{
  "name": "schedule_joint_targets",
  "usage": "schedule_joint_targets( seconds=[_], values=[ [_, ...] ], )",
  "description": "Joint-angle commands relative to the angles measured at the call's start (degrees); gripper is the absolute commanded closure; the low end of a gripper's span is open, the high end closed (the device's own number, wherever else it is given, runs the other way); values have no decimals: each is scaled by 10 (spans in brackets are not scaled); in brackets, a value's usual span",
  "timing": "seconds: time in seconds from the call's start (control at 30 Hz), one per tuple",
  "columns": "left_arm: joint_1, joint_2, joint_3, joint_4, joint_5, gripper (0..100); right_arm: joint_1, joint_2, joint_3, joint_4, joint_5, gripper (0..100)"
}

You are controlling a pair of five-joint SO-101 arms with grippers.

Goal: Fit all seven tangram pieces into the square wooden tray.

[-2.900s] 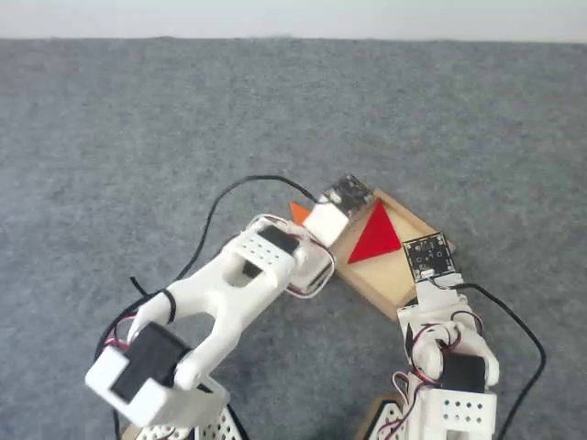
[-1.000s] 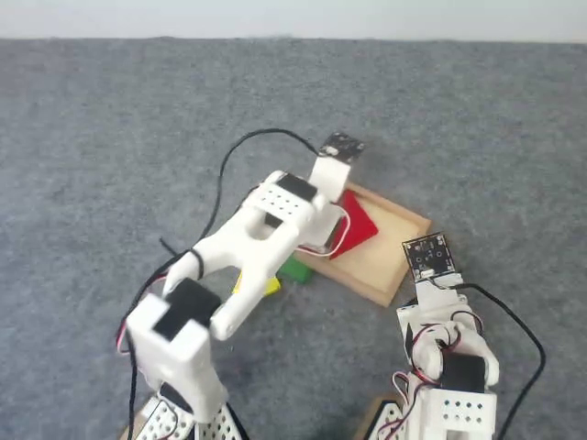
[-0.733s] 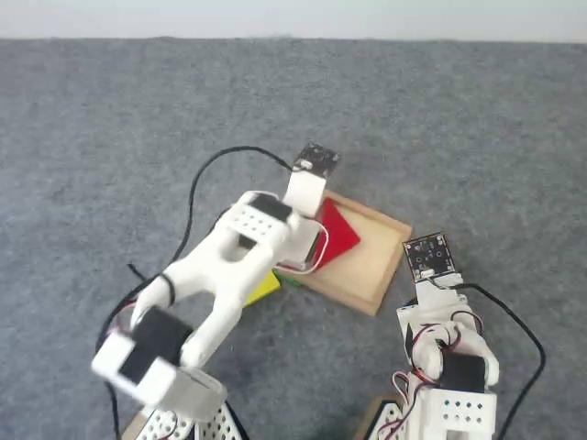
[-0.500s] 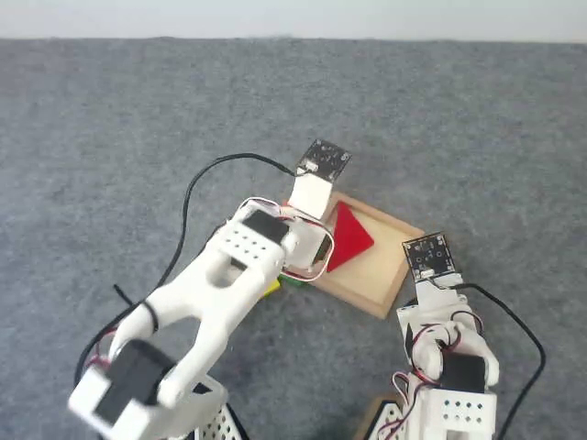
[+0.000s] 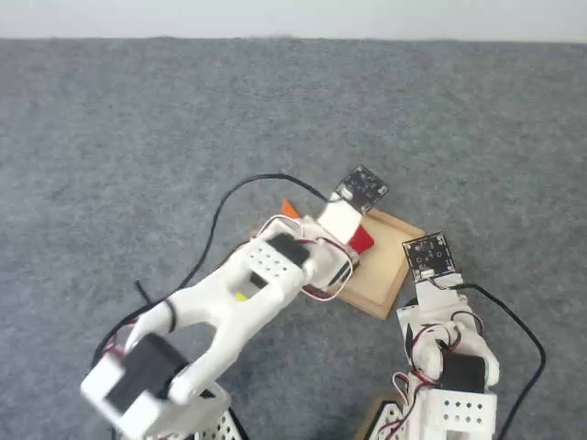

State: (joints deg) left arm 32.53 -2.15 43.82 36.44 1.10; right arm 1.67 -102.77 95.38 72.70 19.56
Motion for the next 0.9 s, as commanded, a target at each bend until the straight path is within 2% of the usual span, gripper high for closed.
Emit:
schedule_joint_targets(
  seconds=[0.0, 0.1, 0.3, 0.6, 0.87],
  values=[
    [-9, 43, -65, -4, -9, 830, -4, -13, 11, 7, -1, 991],
    [-20, 69, -107, 33, -9, 831, -4, -13, 11, 7, -1, 991],
    [-62, 72, -109, 38, -6, 864, -4, -13, 11, 7, -1, 991],
    [-67, 69, -109, 49, -4, 866, -4, -13, 11, 7, -1, 991],
    [-110, -28, -58, 47, -13, 866, -4, -13, 11, 7, -1, 991]
  ],
)
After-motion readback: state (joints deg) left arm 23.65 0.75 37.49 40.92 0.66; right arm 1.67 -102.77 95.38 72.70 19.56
